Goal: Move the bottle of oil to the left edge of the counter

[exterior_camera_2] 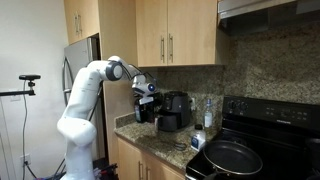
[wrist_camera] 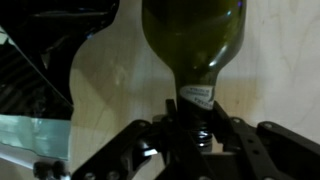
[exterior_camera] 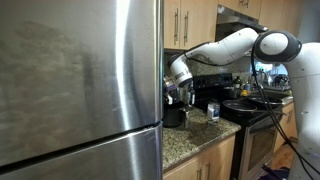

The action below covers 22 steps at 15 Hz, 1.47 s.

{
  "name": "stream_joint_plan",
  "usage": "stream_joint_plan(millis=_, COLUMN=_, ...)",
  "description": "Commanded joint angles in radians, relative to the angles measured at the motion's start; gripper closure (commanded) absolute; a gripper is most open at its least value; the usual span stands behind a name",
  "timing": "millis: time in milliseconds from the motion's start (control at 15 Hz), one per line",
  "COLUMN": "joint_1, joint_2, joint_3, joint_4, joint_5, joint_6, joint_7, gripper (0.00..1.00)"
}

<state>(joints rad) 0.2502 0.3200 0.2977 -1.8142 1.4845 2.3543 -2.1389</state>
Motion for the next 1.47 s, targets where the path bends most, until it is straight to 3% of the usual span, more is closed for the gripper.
stream_joint_plan(millis=0, joint_1=-0.003, joint_2=0.003, joint_3=-0.016, joint_4=0.014, joint_5=0.19, joint_6=0.014, joint_7=-0.077, gripper=0.94)
stream_joint_plan(millis=267, joint_1=0.022, joint_2=-0.006, joint_3=-0.047, joint_4=-0.01, joint_5=0.288, joint_6=0.071, joint_7=-0.05, gripper=0.94)
stream_joint_plan(millis=333, joint_1=-0.024, joint_2=-0.108, joint_3=-0.078, joint_4=-0.097, joint_5=0.247, joint_6=0.023, joint_7=0.021, gripper=0.94)
stream_joint_plan(millis=667, joint_1=-0.003, joint_2=-0.172, joint_3=-0.133, joint_4=-0.179, joint_5=0.02, joint_6=0.178, joint_7=0.306, gripper=0.94)
stream_joint_plan(millis=933, joint_1=-0.021, joint_2=-0.202, joint_3=-0.131, joint_4=-0.216, joint_5=-0.148, joint_6=0.132, joint_7=0.447, gripper=0.94)
stream_joint_plan(millis=1200, joint_1=-0.038, joint_2=-0.209, joint_3=-0.123, joint_4=-0.213, joint_5=-0.102, joint_6=0.034, joint_7=0.4, gripper=0.94)
stream_joint_plan(millis=1400, joint_1=-0.027, joint_2=-0.199, joint_3=-0.117, joint_4=-0.193, joint_5=-0.136, joint_6=-0.013, joint_7=0.388, gripper=0.94)
